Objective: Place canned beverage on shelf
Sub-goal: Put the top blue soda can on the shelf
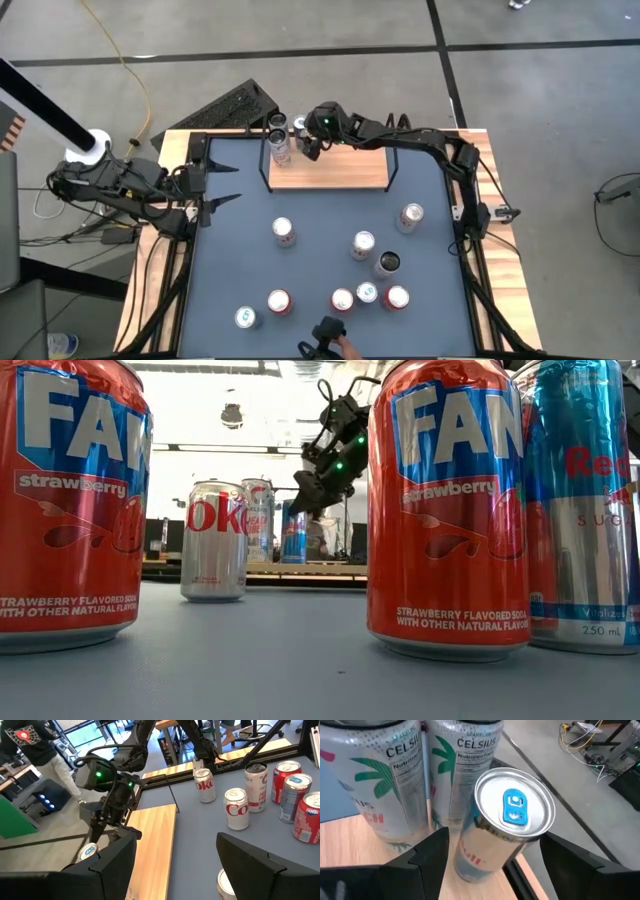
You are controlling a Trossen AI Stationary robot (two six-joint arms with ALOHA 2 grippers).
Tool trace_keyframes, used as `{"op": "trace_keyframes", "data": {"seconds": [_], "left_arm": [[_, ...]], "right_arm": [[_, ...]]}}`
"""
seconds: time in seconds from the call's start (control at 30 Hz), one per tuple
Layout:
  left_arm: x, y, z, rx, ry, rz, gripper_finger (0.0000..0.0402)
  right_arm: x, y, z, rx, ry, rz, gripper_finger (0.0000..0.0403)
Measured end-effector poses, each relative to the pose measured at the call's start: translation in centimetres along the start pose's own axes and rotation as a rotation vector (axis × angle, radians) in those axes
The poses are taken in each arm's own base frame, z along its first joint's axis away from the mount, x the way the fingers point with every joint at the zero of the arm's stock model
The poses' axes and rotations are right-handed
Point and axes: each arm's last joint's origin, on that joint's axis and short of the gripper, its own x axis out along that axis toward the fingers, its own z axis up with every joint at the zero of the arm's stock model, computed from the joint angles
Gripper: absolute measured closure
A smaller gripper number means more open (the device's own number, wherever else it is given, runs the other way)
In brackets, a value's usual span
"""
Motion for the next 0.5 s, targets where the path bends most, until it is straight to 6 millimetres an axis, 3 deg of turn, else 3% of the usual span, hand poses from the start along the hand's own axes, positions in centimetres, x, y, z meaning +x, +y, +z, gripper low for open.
{"op": "trace_keyframes", "data": {"seconds": [0.5], "left_arm": [[0.0,0.0,0.0,0.002,0.0,0.0,0.0136]], "right_arm": [[0.1,-1.5,0.7,0.084,-0.106,0.011,0.0112]]}}
